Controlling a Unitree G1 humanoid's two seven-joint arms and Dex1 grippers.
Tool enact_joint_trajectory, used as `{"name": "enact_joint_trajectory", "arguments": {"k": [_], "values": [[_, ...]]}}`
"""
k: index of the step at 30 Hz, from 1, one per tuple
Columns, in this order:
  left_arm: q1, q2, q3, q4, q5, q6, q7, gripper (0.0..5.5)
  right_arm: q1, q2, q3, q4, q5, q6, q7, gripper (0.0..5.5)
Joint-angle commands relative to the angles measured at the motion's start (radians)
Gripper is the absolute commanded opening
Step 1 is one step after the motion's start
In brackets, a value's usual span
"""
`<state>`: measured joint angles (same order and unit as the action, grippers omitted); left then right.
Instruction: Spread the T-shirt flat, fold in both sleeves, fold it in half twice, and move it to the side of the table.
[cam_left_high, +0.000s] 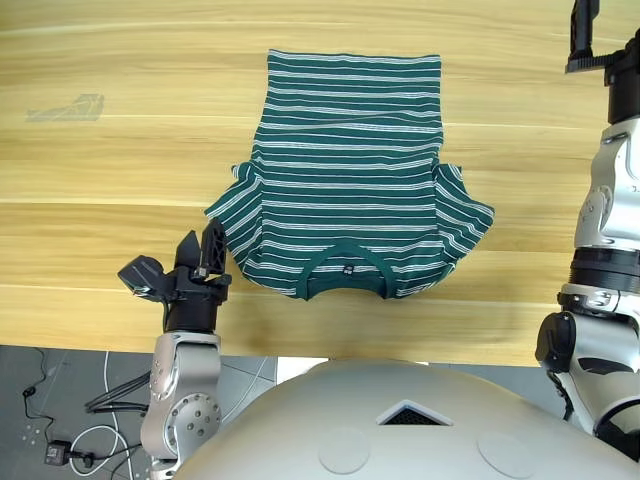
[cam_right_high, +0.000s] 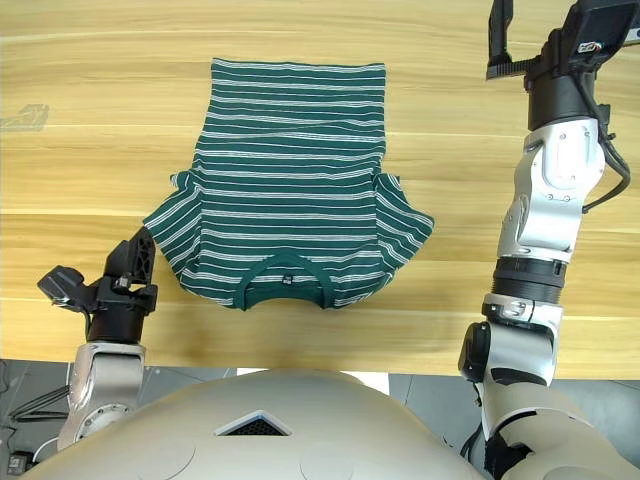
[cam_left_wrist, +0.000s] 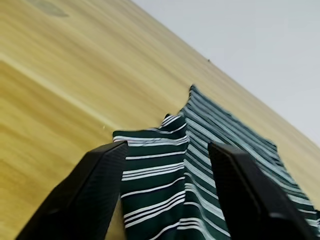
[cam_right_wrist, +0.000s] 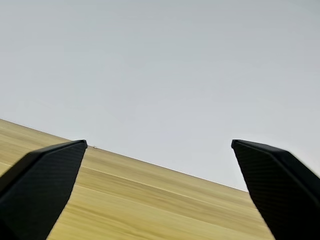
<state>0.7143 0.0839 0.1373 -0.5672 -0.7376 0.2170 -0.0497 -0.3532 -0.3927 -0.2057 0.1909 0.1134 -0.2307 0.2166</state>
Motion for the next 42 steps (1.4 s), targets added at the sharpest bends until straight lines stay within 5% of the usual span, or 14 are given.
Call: {"name": "enact_joint_trajectory", "arguments": {"k": [1,19,36,42], "values": [[-0.064,0.018,-0.008,0.122,0.096,0.025,0.004,2.97,0.012,0.007,-0.001,-0.010,0.000,0.022,-0.003,5.36],[-0.300,0.036,0.084,0.282,0.189,0.173,0.037,2.97,0.037,0.029,0.010,-0.002,-0.018,0.018,-0.012,5.36],[-0.363,0.052,0.102,0.351,0.216,0.225,-0.027,0.18,0.027,0.039,0.015,0.024,-0.024,0.005,-0.019,5.40],[-0.361,0.046,0.106,0.346,0.224,0.218,-0.037,0.04,0.028,0.039,0.019,0.025,-0.026,0.007,-0.022,5.40]]}}
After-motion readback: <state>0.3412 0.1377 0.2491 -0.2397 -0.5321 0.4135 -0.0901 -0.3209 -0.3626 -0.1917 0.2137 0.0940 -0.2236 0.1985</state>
